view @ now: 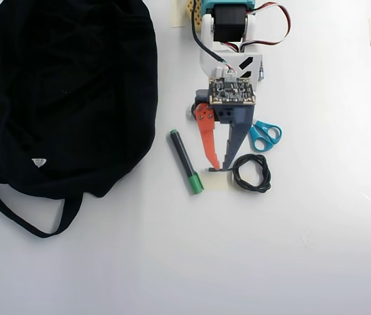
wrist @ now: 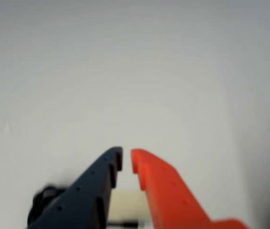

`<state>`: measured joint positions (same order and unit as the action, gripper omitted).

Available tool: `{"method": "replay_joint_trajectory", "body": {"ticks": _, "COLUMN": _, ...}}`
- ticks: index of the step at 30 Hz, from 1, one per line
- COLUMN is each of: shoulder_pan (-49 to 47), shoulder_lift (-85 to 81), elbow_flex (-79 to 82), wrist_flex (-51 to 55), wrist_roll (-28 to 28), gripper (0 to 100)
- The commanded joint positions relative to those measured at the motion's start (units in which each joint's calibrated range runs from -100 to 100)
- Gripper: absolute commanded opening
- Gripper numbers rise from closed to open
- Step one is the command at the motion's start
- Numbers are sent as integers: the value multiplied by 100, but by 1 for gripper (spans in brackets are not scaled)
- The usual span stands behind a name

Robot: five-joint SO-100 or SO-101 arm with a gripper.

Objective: Put the cable into the black bag

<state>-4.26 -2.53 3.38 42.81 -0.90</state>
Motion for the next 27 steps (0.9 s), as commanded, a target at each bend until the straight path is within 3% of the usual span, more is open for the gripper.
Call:
{"method": "replay_joint_trajectory", "body": {"ticks": 1, "shoulder_pan": 22, "shoulder_lift": -62, "elbow_flex": -347, "wrist_flex": 741, "wrist_roll": 38, "gripper": 2}}
{"method": "replay_joint_trajectory", "body": {"ticks": 13, "shoulder_pan": 0, "shoulder_lift": -54, "elbow_flex": -338, "wrist_flex": 2730, "wrist_roll": 38, "gripper": 2}}
{"method": "replay_joint_trajectory", "body": {"ticks": 27, "shoulder_pan": -195, "shoulder_lift": -62, "elbow_flex": -275, "wrist_flex": 3833, "wrist_roll": 43, "gripper": 2}}
